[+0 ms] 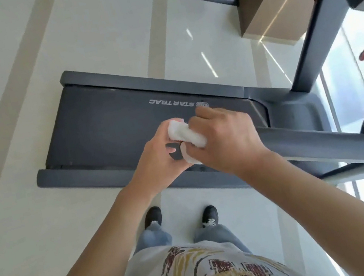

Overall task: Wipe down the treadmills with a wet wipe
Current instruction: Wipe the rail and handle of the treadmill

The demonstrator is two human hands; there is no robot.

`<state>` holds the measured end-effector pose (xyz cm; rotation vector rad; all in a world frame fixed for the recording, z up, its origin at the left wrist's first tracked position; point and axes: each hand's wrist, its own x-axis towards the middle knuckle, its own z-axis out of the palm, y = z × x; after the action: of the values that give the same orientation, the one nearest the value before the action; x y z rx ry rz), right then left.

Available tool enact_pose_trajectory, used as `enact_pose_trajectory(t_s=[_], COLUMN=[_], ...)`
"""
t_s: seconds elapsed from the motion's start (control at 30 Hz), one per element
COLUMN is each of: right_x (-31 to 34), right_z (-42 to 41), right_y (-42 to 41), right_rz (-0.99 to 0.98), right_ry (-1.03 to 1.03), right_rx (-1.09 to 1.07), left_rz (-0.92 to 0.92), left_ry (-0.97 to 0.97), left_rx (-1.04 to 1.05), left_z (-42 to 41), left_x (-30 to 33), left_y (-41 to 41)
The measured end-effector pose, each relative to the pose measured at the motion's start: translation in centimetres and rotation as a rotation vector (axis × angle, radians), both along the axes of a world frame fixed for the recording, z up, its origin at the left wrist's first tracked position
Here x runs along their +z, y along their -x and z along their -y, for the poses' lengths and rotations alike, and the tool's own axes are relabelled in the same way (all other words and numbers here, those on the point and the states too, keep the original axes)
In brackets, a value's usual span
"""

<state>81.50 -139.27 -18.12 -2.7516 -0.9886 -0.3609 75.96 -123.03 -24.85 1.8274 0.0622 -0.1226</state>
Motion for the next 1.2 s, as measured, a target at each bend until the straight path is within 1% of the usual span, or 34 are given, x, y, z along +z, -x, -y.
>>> enact_pose_trajectory(t_s=[0.03, 0.1, 0.13, 0.17, 0.27, 0.33, 0.43, 0.53, 0.63, 0.7, 0.8, 0.9, 0.97, 1.0, 1.07, 1.1, 1.17, 1.2], right_x=[-0.5, -1.4, -1.5, -1.4, 0.0, 1.3, 2.7, 3.4, 3.4, 2.9, 2.0, 1.1, 1.0, 1.1, 1.3, 1.5, 2.6, 3.3], right_z=[-1.3, -3.3, -3.8, -3.9, -2.7, -0.3, 5.3, 11.1, 13.3, 11.9, 6.8, 3.5, 4.0, 4.9, 8.4, 10.7, 15.3, 17.4], right_y=[0.2, 0.5, 0.5, 0.3, -0.1, 0.0, 0.2, 0.6, 0.9, 1.0, 1.1, 0.9, 0.8, 0.7, 0.5, 0.1, -0.8, -1.3], right_rz=[0.01, -0.026, -0.041, -0.052, -0.09, -0.107, -0.205, -0.271, -0.224, -0.202, -0.089, -0.056, -0.053, -0.04, -0.036, -0.058, -0.154, -0.233], right_ry=[0.112, 0.301, 0.341, 0.337, 0.164, 0.019, -0.176, -0.206, -0.195, -0.2, -0.232, -0.283, -0.319, -0.325, -0.312, -0.294, -0.196, -0.126], right_rx=[0.029, 0.061, 0.066, 0.068, 0.011, -0.127, -0.404, -0.704, -0.864, -0.884, -0.706, -0.551, -0.481, -0.458, -0.495, -0.567, -0.785, -0.894], left_rz=[-0.008, -0.019, -0.025, -0.024, 0.018, 0.053, 0.124, 0.203, 0.271, 0.309, 0.367, 0.311, 0.267, 0.269, 0.3, 0.311, 0.314, 0.311], left_ry=[0.013, -0.024, -0.039, -0.029, 0.066, 0.115, 0.07, -0.015, -0.094, -0.091, -0.062, 0.026, 0.054, 0.037, -0.02, -0.037, -0.042, -0.04], left_rx=[-0.012, -0.061, -0.087, -0.105, -0.136, -0.169, -0.279, -0.323, -0.303, -0.274, -0.187, -0.179, -0.229, -0.252, -0.283, -0.283, -0.266, -0.258], left_z=[-0.5, -1.2, -1.5, -1.7, -1.7, -1.2, 0.5, 2.8, 3.9, 4.1, 4.7, 4.8, 4.4, 4.2, 4.0, 4.0, 4.0, 4.1], left_x=[-0.1, -0.4, -0.5, -0.5, -0.1, 0.4, 1.0, 1.4, 1.2, 0.8, 0.0, -0.2, 0.0, 0.1, 0.3, 0.3, 0.3, 0.3], left_y=[-0.1, -0.3, -0.3, -0.3, -0.8, -1.5, -2.5, -3.0, -3.6, -3.9, -3.9, -4.0, -4.2, -4.2, -4.2, -4.2, -4.2, -4.2])
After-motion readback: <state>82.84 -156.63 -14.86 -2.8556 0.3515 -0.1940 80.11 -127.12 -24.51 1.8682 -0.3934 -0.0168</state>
